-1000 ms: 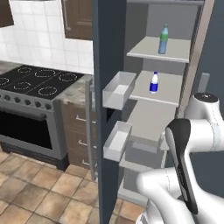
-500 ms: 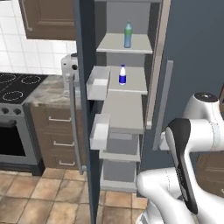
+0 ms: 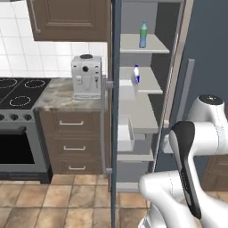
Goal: Take the bottled waters from the counter and place them in the freezer to freeze. Close the freezer door after placing the bottles.
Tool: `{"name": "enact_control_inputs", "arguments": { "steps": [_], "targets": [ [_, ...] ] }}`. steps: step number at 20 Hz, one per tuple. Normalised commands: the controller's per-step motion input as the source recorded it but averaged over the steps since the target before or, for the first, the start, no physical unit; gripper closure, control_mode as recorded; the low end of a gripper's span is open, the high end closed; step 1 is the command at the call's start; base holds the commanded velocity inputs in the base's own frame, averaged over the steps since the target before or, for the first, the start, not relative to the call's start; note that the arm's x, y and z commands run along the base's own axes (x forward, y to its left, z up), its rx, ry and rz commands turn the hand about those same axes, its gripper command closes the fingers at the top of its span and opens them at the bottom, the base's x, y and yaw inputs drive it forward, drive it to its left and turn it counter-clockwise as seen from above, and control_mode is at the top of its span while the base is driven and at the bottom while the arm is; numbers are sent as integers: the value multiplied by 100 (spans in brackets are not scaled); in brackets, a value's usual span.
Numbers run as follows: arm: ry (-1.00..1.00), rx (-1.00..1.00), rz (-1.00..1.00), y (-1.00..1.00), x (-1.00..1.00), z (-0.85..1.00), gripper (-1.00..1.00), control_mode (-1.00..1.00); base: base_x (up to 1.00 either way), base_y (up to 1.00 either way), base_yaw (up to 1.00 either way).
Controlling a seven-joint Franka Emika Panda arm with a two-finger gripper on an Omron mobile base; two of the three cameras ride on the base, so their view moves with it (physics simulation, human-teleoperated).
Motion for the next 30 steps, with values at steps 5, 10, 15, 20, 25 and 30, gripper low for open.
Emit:
{"name": "enact_control_inputs", "arguments": {
  "steps": [5, 10, 15, 20, 25, 30],
  "targets": [
    [0, 0, 0, 0, 0, 0, -100, 100, -18, 67, -17],
    [0, 0, 0, 0, 0, 0, -100, 100, -42, 19, -32],
    [0, 0, 0, 0, 0, 0, -100, 100, -23, 17, -29],
    [0, 0, 0, 0, 0, 0, -100, 100, 0, 56, -16],
    [0, 0, 0, 0, 0, 0, -100, 100, 0, 61, -5],
    [0, 0, 0, 0, 0, 0, -100, 100, 0, 33, 0]
  ]
}}
